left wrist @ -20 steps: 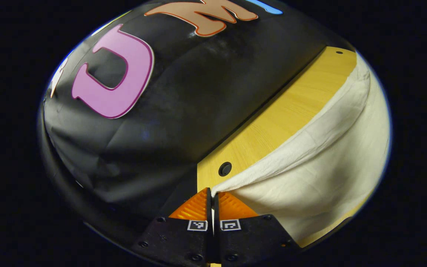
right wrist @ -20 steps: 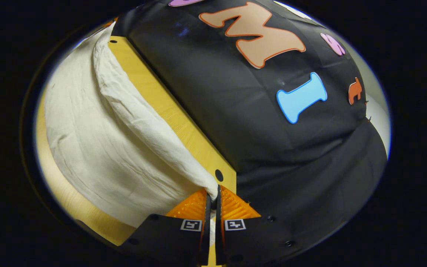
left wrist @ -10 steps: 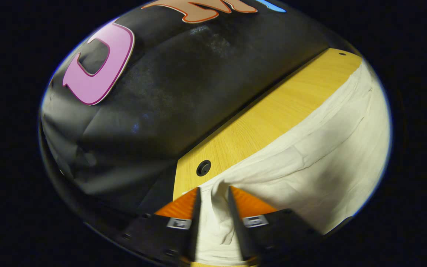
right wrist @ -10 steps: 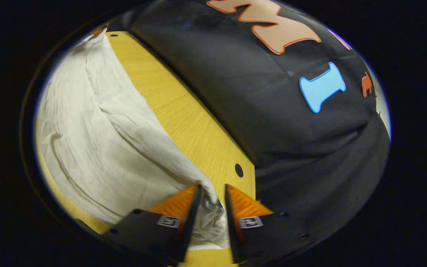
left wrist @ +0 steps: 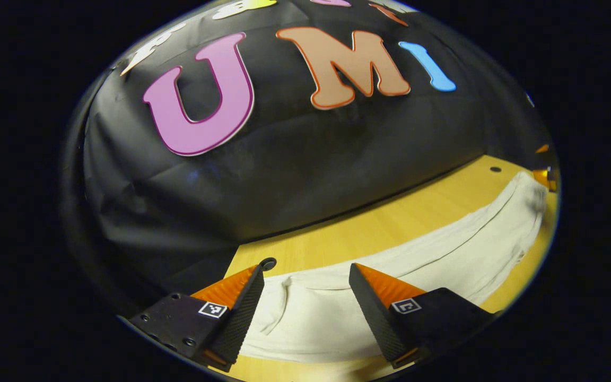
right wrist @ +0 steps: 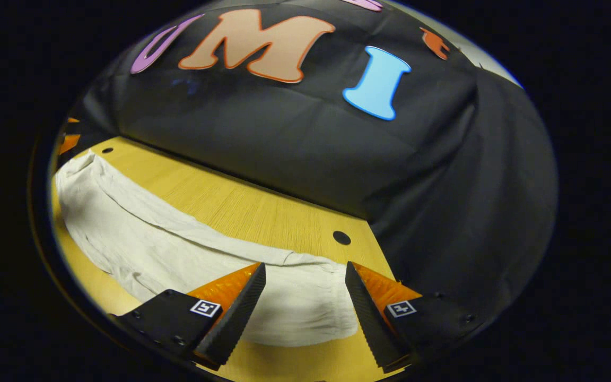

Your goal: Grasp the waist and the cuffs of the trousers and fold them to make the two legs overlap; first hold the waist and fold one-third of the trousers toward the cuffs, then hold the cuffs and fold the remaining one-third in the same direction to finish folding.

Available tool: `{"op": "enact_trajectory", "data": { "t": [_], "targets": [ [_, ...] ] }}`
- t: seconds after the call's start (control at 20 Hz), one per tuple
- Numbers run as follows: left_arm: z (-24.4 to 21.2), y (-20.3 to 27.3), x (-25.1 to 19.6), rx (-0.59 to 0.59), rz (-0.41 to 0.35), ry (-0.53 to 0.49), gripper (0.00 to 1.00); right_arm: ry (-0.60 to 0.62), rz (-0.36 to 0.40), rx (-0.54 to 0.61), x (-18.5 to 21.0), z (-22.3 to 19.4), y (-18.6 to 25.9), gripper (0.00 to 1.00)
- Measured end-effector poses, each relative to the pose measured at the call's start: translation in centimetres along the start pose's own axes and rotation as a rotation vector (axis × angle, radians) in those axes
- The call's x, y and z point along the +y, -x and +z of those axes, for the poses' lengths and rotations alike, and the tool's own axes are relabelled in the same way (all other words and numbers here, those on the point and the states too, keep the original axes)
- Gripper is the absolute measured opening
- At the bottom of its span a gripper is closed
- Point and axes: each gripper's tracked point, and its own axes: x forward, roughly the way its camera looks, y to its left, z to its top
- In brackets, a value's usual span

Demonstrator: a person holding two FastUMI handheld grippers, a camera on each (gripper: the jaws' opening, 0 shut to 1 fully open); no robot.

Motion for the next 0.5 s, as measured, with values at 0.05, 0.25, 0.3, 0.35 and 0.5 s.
{"op": "enact_trajectory", "data": {
  "t": [0.05, 0.25, 0.3, 0.35, 0.5],
  "targets": [
    [1.2, 0.8, -0.2, -0.015, -0.005, 0.008, 0.95, -0.033, 0.007, 0.008, -0.6, -0.6, 0.2, 1.0],
    [4.5, 4.0, -1.9, -0.066, -0.01, 0.024, 0.96, -0.218, 0.022, 0.041, -2.7, -2.9, 0.8, 0.97],
    [4.7, 4.7, -2.3, -0.07, -0.009, 0.023, 0.96, -0.271, 0.018, 0.057, -3.2, -3.9, 0.5, 1.0],
    [4.9, 5.5, -2.8, -0.073, -0.007, 0.026, 0.95, -0.323, 0.016, 0.073, -3.7, -4.7, 0.1, 1.0],
    [4.9, 7.8, -4.4, -0.073, -0.013, 0.054, 0.96, -0.465, -0.005, 0.136, -4.7, -7.4, -0.4, 0.99]
  ]
}}
